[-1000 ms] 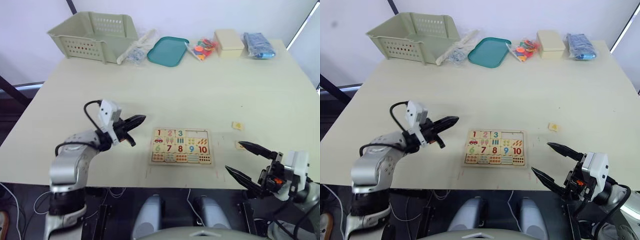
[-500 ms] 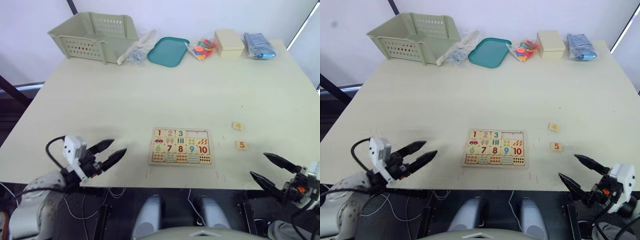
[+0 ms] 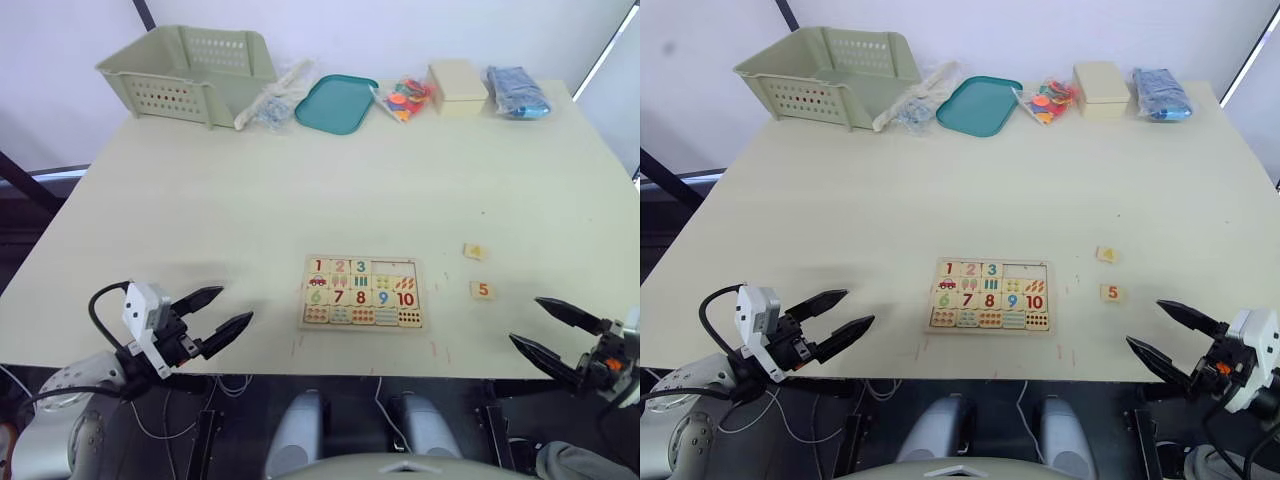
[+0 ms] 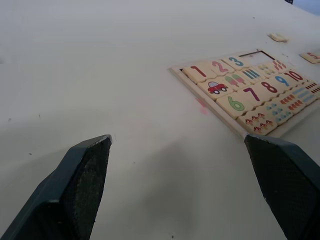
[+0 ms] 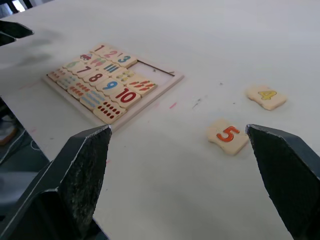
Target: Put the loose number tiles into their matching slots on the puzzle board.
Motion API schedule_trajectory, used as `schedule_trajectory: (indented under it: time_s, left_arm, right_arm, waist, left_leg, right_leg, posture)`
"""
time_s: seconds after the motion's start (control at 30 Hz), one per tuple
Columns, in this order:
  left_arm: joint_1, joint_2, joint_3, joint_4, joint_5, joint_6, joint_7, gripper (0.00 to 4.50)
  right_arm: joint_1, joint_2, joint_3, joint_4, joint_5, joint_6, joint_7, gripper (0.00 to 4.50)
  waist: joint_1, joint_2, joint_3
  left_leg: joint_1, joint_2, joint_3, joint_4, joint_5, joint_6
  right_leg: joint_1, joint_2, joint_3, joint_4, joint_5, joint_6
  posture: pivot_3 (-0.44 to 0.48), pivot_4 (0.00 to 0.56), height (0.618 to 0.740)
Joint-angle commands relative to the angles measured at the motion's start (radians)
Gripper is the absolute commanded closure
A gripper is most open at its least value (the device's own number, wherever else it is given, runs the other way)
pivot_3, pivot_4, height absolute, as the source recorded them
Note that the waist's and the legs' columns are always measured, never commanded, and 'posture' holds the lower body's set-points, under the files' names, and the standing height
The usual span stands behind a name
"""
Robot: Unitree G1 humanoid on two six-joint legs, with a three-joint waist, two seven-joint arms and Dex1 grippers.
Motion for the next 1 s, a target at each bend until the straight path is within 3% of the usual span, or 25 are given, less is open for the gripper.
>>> schedule_trajectory:
  time_s: [0.03,0.17,0.37,0.67,1.0]
  left_arm:
    - [-0.009,0.03,-0.013,-0.022,0.014,-0.082,-0.04,0.01]
    - [-0.019,0.021,-0.023,-0.01,-0.059,-0.085,-0.083,0.01]
    - [-0.037,0.051,-0.036,0.051,-0.09,-0.199,-0.259,0.01]
    - [-0.003,0.045,0.008,0.056,-0.191,-0.205,-0.317,0.01]
    - [0.006,0.04,0.015,0.087,-0.205,-0.213,-0.316,0.01]
  right_arm:
    - [-0.141,-0.107,0.037,-0.001,-0.033,0.082,-0.034,0.0]
    - [-0.288,-0.19,0.108,0.1,-0.124,0.11,-0.043,0.0]
    - [-0.69,-0.29,0.332,0.448,-0.224,0.073,0.214,0.0]
    - [-1.023,-0.209,0.504,0.849,-0.373,-0.051,0.388,0.0]
    - [-1.222,-0.092,0.569,1.218,-0.527,-0.241,0.429,0.0]
  waist:
    - [-0.005,0.0,0.0]
    - [-0.006,0.0,0.0]
    - [-0.007,0.001,0.001]
    - [-0.024,0.002,0.001]
    - [-0.025,0.003,0.002]
  left_leg:
    - [0.0,0.0,0.001,0.0,0.0,0.0]
    - [0.001,-0.001,0.001,-0.001,0.0,0.0]
    - [0.0,-0.001,0.005,0.0,0.0,0.0]
    - [0.0,0.001,0.001,-0.001,0.0,0.0]
    - [0.0,0.0,0.001,-0.001,0.0,0.0]
  right_leg:
    - [0.0,0.0,0.0,0.0,0.0,0.0]
    - [0.0,0.001,0.0,0.0,0.0,0.001]
    - [0.0,0.001,0.0,0.0,0.001,0.001]
    - [-0.001,0.0,0.0,0.0,0.001,0.001]
    - [-0.001,0.0,0.0,0.0,0.001,0.001]
  posture:
    - [0.0,0.15,0.74]
    - [0.0,0.15,0.74]
    - [0.0,0.15,0.74]
    - [0.0,0.15,0.74]
    - [0.0,0.15,0.74]
